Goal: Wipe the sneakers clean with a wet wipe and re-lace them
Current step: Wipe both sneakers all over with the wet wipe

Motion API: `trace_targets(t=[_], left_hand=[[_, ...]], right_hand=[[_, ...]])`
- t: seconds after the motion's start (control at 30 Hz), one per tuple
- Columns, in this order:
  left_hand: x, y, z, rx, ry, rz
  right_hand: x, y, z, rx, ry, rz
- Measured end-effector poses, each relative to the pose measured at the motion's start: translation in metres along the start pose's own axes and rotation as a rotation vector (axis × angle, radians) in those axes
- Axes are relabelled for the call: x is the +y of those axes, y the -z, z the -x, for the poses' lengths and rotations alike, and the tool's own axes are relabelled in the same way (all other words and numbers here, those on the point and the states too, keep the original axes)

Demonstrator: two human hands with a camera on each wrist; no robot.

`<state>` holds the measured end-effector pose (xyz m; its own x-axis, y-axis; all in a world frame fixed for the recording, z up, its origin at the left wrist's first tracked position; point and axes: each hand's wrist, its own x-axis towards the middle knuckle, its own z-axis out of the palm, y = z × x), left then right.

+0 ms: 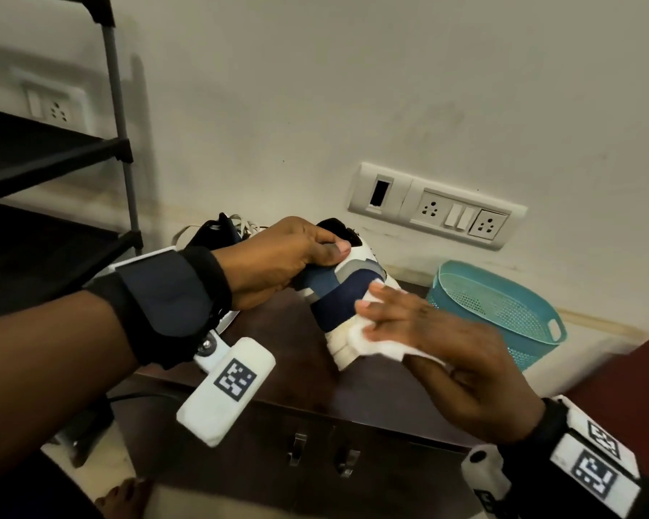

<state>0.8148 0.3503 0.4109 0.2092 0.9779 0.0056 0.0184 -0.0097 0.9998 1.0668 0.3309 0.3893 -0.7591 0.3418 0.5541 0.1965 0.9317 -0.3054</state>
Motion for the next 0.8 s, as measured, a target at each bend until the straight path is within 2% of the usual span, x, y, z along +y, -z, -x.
trace_targets(t=[0.07,0.13,0.2,0.3,0.33,0.4,0.5,0.57,0.6,0.67,0.8], left_hand=[[0.003,-0.002,-0.001,0.02,-0.004,0.002],[0.005,-0.002,-0.002,0.026,-0.006,-0.007],[0.005,-0.003,-0.001,0.028,0.0,0.007],[0.004,-0.003,0.0,0.033,0.011,0.021],[0.004,-0.004,0.0,0.038,0.017,0.031],[0.004,-0.004,0.0,0.048,0.029,0.069],[0.003,-0.006,-0.001,0.026,0.048,0.109],[0.003,-0.009,-0.001,-0.012,0.066,0.106],[0.003,-0.011,-0.001,-0.029,0.077,0.099],[0.002,-0.014,-0.002,-0.052,0.09,0.089],[0.002,-0.02,-0.002,-0.064,0.098,0.051]], right_hand=[[0.012,0.003,0.004,0.146,-0.148,-0.072],[0.013,0.001,0.006,0.218,-0.244,-0.07],[0.002,-0.005,0.005,0.168,-0.199,-0.056],[-0.014,-0.011,-0.001,0.008,-0.005,0.012],[-0.012,-0.008,-0.002,0.017,0.007,0.013],[-0.001,0.001,-0.003,0.147,-0.121,-0.036],[0.017,0.016,-0.006,0.454,-0.526,-0.111],[0.027,0.026,-0.009,0.638,-0.648,-0.12],[0.027,0.029,-0.012,0.671,-0.65,-0.112],[0.018,0.029,-0.019,0.616,-0.583,-0.079],[-0.002,0.005,-0.025,0.259,-0.341,0.059]])
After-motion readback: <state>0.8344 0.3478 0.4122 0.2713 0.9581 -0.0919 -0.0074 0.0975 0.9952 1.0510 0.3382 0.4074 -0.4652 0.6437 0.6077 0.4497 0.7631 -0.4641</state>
